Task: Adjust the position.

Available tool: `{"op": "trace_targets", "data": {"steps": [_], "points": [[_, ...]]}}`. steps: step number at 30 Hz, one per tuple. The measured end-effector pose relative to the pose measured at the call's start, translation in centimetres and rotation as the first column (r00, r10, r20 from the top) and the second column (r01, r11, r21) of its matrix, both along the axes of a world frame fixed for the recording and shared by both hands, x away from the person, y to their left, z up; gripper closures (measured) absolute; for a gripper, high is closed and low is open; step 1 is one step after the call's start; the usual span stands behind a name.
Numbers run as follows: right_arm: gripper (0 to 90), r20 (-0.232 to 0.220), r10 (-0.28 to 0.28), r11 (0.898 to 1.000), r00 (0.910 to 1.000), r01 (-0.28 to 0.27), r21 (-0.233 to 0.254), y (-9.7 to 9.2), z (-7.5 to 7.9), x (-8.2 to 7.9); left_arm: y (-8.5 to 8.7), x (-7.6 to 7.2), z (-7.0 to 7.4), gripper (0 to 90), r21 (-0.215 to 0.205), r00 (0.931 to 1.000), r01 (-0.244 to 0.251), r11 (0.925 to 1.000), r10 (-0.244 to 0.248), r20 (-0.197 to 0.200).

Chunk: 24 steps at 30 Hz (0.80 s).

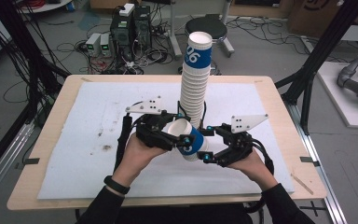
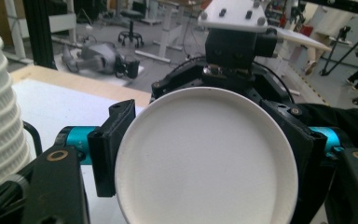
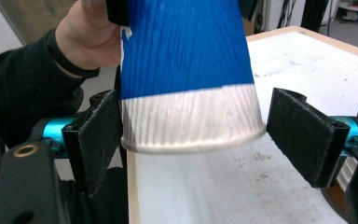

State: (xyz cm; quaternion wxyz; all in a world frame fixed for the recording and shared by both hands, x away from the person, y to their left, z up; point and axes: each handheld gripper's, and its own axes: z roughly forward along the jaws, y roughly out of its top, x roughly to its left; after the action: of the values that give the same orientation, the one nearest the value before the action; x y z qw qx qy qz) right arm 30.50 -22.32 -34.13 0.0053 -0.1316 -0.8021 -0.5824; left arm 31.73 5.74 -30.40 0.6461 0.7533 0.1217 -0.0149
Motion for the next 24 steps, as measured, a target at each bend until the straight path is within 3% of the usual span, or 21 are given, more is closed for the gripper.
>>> {"op": "trace_targets", "data": {"steps": [5, 11, 19, 24], "points": [[16.4, -0.034, -0.02, 0.999, 0.9992, 0.021, 0.029, 0.28, -0.05, 0.05, 0.17, 0.04, -0.23, 30.1, -0.075, 0.9999, -0.013, 0.9971, 0.013, -0.006], [14.3, -0.066, -0.032, 0.998, 0.9973, 0.036, 0.057, 0.32, -0.09, 0.12, -0.06, -0.11, -0.38, 30.3, -0.113, 0.9997, -0.022, 0.9934, 0.023, 0.006], [13.8, -0.059, -0.024, 0.998, 0.998, 0.027, 0.053, 0.62, -0.21, 0.02, -0.07, -0.13, -0.56, 30.3, -0.159, 0.9998, -0.017, 0.9871, 0.017, 0.003], [14.3, -0.05, -0.018, 0.999, 0.9986, 0.02, 0.038, 0.85, -0.25, -0.05, -0.13, -0.12, -0.72, 30.3, -0.164, 0.9998, -0.018, 0.9863, 0.019, 0.003]]}}
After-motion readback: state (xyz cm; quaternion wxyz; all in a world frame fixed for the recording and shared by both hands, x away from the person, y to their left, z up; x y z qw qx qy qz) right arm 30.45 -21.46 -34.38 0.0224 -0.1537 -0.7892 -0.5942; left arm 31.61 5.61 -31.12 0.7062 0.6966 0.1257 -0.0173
